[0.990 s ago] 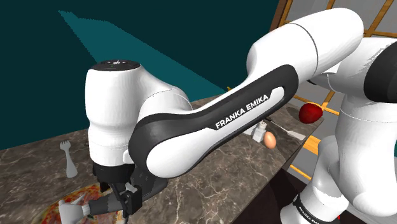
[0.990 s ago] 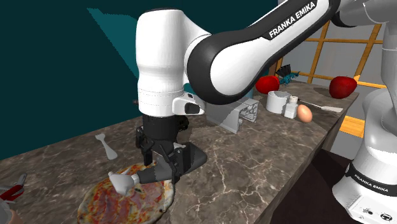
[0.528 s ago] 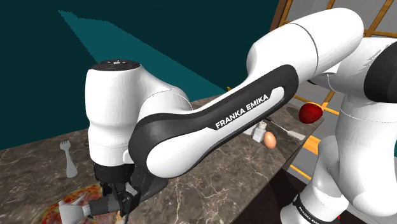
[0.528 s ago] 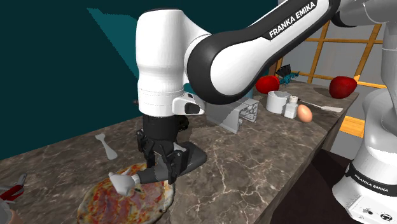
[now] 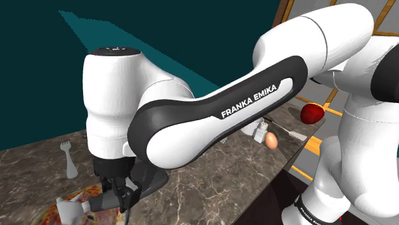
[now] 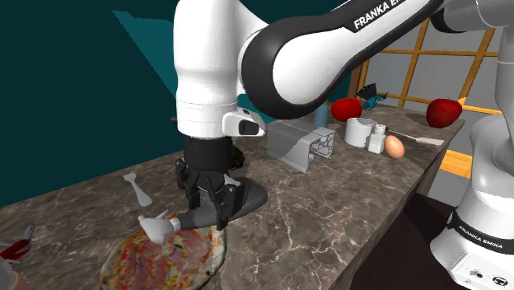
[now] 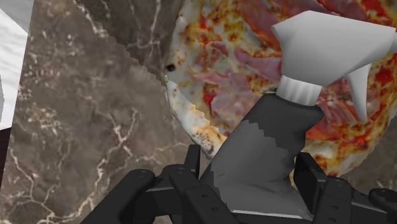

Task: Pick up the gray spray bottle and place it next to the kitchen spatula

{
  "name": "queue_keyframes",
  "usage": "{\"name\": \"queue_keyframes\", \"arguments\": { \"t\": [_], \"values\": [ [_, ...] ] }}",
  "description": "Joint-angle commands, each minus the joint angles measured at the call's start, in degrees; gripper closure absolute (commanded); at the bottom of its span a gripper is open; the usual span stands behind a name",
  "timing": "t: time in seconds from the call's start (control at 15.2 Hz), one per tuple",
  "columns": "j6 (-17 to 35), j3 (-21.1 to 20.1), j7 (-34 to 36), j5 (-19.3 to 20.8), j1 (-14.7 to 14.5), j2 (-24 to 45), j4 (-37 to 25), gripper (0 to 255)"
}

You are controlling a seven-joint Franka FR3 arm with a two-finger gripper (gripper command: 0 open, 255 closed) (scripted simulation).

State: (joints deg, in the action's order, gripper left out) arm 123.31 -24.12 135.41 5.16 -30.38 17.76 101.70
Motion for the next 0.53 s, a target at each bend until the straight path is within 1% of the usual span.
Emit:
{"name": "queue_keyframes", "arguments": {
  "t": [0.0,0.46],
  "values": [
    [-1.5,-0.1,-0.1,-0.3,0.1,-0.5,-1.0,255],
    [-6.3,-0.4,-0.5,-1.1,0.2,-2.0,-4.5,255]
  ]
}}
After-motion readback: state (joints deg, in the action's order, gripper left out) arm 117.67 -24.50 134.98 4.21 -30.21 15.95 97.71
